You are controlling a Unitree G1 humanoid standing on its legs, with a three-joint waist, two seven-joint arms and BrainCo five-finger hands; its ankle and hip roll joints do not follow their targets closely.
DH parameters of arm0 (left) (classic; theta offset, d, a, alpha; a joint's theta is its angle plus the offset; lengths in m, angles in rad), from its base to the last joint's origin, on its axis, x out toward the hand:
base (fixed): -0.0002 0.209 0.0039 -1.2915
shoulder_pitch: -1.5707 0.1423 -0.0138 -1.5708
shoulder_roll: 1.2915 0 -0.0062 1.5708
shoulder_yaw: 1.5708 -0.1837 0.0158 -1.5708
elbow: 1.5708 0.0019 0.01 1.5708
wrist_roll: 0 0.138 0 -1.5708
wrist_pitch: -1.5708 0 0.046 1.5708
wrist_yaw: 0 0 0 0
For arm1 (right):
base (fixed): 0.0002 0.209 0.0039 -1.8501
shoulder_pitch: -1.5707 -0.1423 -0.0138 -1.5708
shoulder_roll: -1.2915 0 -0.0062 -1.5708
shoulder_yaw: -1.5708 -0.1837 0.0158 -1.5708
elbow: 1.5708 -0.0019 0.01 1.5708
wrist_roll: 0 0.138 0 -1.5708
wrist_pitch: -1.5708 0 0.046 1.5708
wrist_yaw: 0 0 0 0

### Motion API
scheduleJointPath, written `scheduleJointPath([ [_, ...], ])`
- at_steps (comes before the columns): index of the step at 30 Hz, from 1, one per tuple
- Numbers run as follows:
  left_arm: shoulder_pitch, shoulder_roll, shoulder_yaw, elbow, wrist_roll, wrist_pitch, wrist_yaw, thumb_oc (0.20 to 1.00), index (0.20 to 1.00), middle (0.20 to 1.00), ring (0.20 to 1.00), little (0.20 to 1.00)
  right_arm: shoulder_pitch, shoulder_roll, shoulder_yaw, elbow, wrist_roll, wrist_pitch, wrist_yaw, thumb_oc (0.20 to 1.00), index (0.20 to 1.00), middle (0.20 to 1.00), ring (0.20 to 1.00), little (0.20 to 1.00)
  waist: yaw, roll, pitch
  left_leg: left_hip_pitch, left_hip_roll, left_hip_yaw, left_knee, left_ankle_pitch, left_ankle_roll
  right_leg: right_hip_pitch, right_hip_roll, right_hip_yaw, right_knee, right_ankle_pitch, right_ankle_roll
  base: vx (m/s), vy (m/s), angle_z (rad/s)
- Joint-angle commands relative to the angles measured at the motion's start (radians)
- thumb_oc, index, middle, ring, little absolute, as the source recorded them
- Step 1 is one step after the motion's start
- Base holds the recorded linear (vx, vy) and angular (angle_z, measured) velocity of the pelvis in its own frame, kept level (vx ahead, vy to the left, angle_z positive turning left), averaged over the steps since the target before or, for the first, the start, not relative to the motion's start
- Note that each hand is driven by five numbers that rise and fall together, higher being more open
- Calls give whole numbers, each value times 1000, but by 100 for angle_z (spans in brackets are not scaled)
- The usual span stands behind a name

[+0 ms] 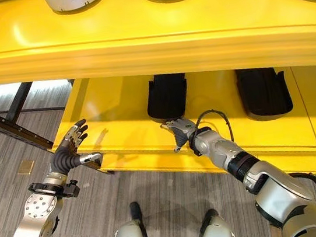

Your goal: Move parts from the plastic box to the shelf.

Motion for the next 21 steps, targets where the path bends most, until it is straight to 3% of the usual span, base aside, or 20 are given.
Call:
scheduleJointPath([
  [1, -82, 16, 3, -57, -13, -29, -5, 1000, 1000, 1000, 1000, 1000, -16, 66, 29, 127, -12, 83, 20, 1000, 1000, 1000, 1000, 1000, 36, -31, 64, 0, -23, 19, 62, -110, 9, 62, 51, -75, -28, -61, 8, 0, 0, 0],
  [4, -86, 15, -1, -57, -17, -28, -8, 1000, 1000, 1000, 1000, 1000, -10, 70, 25, 158, -14, 147, 12, 1000, 1000, 1000, 1000, 1000, 36, -31, 64, -1, -24, 18, 60, -108, 9, 60, 51, -76, -28, -60, 9, 0, 0, 0],
  [5, -87, 14, -1, -57, -18, -28, -13, 1000, 1000, 1000, 1000, 1000, -8, 72, 17, 180, -7, 204, 26, 1000, 1000, 1000, 1000, 1000, 35, -32, 64, 1, -24, 20, 57, -107, 9, 62, 51, -75, -32, -58, 10, 0, 0, 0],
  [8, -86, 15, 2, -64, -26, -22, -10, 1000, 1000, 1000, 1000, 1000, 3, 69, 10, 193, 31, 224, 29, 1000, 1000, 1000, 1000, 1000, 32, -32, 65, 2, -23, 22, 55, -107, 9, 62, 51, -74, -33, -57, 11, 0, 0, 0],
  [15, -76, 15, 18, -77, -27, -11, 5, 1000, 1000, 1000, 1000, 1000, 49, 64, 17, 121, -1, 291, 157, 1000, 1000, 1000, 1000, 1000, 10, -40, 73, 8, -18, 39, 46, -102, 6, 62, 56, -66, -46, -51, 12, 0, 0, 0],
  [21, -53, 10, 37, -93, -22, -12, 31, 1000, 1000, 1000, 1000, 1000, 114, 46, -1, -32, 24, 340, 132, 1000, 1000, 1000, 1000, 1000, -14, -50, 75, 7, -11, 54, 40, -99, 5, 56, 65, -52, -61, -47, 14, -10, 4, -1],
])
